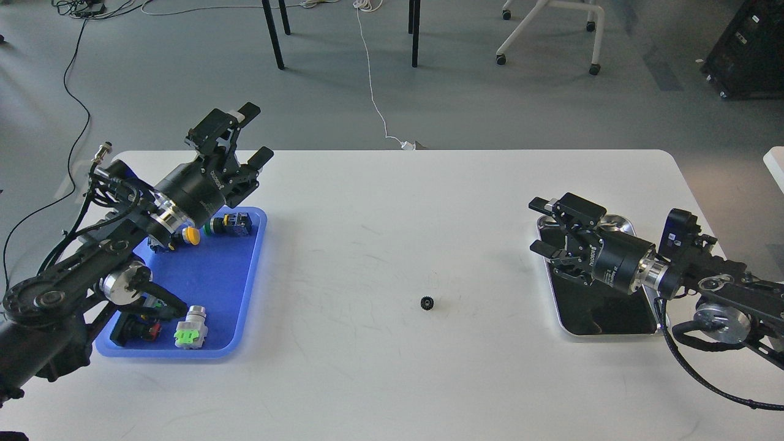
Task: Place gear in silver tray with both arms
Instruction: 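Move the right gripper out toward the gear on the table, then lower the right gripper over the black gear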
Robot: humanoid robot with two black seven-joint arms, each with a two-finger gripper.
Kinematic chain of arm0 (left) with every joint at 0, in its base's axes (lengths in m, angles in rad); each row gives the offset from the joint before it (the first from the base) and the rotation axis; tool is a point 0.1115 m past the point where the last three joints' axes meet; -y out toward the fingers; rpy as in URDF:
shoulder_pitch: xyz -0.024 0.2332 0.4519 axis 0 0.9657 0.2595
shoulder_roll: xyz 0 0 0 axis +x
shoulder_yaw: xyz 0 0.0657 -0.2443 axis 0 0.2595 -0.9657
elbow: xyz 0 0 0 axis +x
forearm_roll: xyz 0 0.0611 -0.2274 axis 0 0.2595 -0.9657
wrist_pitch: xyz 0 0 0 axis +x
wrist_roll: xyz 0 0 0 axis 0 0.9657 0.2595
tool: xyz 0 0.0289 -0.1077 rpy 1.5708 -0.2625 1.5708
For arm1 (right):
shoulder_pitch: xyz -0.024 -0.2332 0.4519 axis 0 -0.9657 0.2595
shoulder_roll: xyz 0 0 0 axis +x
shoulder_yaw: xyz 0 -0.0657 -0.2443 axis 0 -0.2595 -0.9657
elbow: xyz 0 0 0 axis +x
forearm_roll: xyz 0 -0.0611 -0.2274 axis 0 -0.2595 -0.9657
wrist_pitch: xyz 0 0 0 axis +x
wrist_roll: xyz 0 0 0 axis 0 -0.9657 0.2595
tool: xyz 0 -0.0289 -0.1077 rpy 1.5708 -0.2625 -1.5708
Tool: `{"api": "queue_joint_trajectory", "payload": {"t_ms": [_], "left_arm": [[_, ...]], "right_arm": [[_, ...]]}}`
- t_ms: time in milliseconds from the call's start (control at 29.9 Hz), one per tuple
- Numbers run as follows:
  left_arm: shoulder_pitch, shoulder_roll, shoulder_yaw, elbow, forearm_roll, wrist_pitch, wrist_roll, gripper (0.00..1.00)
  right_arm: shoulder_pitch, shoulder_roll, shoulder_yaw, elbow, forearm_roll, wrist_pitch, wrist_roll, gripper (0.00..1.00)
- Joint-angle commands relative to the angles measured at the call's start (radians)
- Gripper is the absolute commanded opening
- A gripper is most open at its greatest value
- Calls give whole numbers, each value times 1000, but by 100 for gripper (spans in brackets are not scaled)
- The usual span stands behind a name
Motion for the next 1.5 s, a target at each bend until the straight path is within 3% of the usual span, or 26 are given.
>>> {"api": "queue_joint_trajectory", "payload": {"t_ms": [0,100,167,535,702,1103,1271,1471], "left_arm": [[20,0,-50,0,-97,-50,0,98],[26,-1,-90,0,-168,-56,79,98],[26,-1,-98,0,-192,-56,97,98],[26,-1,-99,-3,-197,-55,99,98],[27,-4,-101,-3,-197,-53,99,98],[30,-11,-105,-3,-197,-52,100,98],[55,-11,-125,-5,-197,-52,104,98],[55,-9,-127,-5,-197,-55,104,98]], "right_arm": [[223,23,-220,0,-124,-2,0,97],[396,111,-404,0,-240,-9,0,97],[488,173,-515,0,-308,-23,0,97],[714,555,-877,-40,-410,-229,0,97],[716,642,-963,-41,-408,-272,0,95],[699,681,-1055,-44,-402,-356,0,92],[691,681,-1060,-49,-399,-362,0,82],[691,681,-1057,-31,-391,-364,0,82]]}}
